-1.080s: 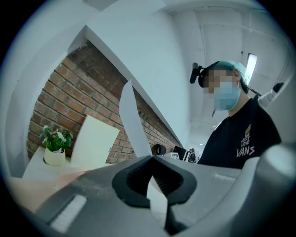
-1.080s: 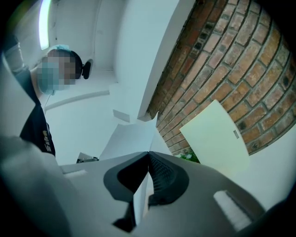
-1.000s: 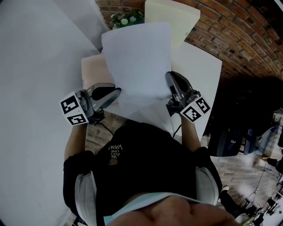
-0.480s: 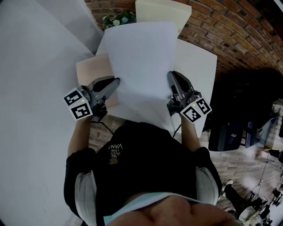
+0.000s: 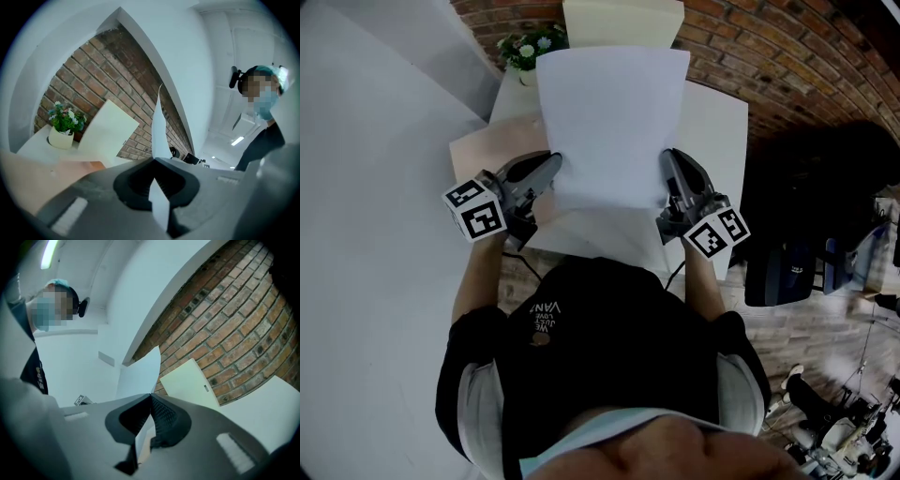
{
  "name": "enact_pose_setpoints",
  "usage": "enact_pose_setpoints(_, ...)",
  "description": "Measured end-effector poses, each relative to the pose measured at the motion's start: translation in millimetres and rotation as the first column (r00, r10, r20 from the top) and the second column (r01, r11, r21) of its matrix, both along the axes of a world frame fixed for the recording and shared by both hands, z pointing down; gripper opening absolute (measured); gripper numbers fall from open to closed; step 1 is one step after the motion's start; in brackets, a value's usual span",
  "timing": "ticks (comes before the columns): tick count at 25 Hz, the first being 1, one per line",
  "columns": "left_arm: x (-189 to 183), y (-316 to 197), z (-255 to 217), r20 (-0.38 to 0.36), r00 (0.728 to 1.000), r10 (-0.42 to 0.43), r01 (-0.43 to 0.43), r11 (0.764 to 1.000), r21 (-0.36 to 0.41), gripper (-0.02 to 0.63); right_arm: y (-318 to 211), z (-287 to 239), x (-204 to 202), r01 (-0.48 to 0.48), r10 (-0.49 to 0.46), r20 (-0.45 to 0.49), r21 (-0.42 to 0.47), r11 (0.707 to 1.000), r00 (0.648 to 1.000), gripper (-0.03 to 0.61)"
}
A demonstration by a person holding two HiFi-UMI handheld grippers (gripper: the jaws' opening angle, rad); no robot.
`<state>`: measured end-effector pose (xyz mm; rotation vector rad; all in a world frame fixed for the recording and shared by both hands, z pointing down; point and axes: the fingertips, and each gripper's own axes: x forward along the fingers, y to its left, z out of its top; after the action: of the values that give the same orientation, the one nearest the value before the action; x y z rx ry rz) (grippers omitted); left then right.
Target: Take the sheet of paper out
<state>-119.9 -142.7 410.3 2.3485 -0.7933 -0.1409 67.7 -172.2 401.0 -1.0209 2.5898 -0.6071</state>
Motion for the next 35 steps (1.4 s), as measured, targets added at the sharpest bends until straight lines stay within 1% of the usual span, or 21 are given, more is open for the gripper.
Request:
enact_pose_setpoints(4,6.6,-6.1,8.0,-0.004,1.000,0.029,-0.029,1.000,-0.002,0.002,1.8,2.8,10.2,-0.033,0.033,0.002,-0.012,0.999,0.999,0.002)
enact_pose_setpoints(8,16.4,-12.6,8.5,-0.031,0.999,0.026,-0.027,0.999,-0.040,0.002,4.7,7.6,19.7,-0.065,0.066,0.005,-0.032,0.997,0.998,0.002)
enact_pose_setpoints(20,37.6,-23.1,25.5,-0.046,0.998,0.051,-0.054,0.996,-0.071,0.002,12.4,20.3,42.8,-0.148,0.148,-0.005,-0.077,0.986,0.989,0.002)
enact_pose_setpoints(35,54.5,-22.2,47.6,-0.068,0.996,0.056,-0.064,0.990,-0.126,0.002,21.0,34.8,59.3,-0.204,0.202,-0.024,-0.112,0.973,0.979,0.002)
